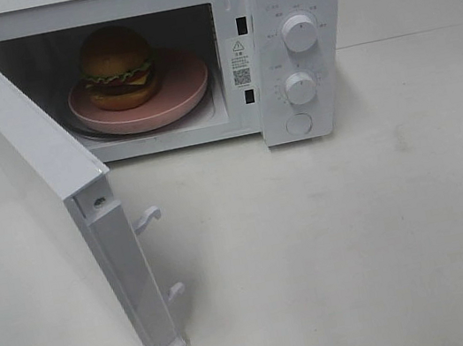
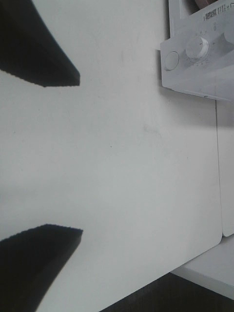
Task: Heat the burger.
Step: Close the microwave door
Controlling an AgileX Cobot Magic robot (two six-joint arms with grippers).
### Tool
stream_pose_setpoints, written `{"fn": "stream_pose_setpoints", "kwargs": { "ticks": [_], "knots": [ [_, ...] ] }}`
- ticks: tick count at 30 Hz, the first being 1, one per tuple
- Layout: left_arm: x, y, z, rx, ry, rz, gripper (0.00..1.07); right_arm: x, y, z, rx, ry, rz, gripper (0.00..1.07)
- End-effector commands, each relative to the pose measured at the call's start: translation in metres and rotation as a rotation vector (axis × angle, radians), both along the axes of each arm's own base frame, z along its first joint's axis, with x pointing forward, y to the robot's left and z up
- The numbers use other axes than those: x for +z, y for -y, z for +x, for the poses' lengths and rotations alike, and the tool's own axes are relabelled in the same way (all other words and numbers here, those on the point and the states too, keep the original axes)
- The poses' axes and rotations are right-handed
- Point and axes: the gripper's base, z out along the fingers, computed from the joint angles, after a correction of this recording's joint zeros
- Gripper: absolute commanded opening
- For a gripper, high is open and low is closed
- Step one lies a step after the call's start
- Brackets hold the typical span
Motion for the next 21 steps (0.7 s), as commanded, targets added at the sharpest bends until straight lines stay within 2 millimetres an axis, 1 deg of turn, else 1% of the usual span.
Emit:
{"fn": "stream_pose_setpoints", "kwargs": {
  "ticks": [1,21],
  "knots": [
    [0.0003,0.0,0.0,0.002,0.017,-0.003,0.98,0.0003,0.0001,-0.004,-0.005,0.04,0.004,0.76],
    [0.0003,-0.0001,0.0,0.002,0.017,-0.002,0.98,0.0003,0.0001,-0.004,-0.005,0.04,0.004,0.76]
  ]
}}
